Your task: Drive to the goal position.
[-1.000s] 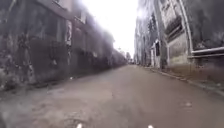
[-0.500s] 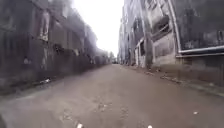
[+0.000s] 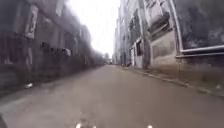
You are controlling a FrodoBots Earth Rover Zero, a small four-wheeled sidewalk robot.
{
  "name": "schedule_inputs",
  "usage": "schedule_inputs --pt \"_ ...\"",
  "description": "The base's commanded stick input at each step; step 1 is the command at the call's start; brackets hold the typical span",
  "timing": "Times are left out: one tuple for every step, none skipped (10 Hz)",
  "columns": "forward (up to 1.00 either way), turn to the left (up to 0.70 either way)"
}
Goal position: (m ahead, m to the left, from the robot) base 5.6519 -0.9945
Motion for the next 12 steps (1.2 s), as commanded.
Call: schedule_inputs --pt "1.00 0.07" --pt "1.00 0.07" --pt "1.00 0.07" --pt "1.00 0.07" --pt "1.00 0.07" --pt "1.00 0.07" --pt "1.00 0.07" --pt "1.00 0.07" --pt "1.00 0.07" --pt "1.00 0.07" --pt "1.00 0.07" --pt "1.00 0.07"
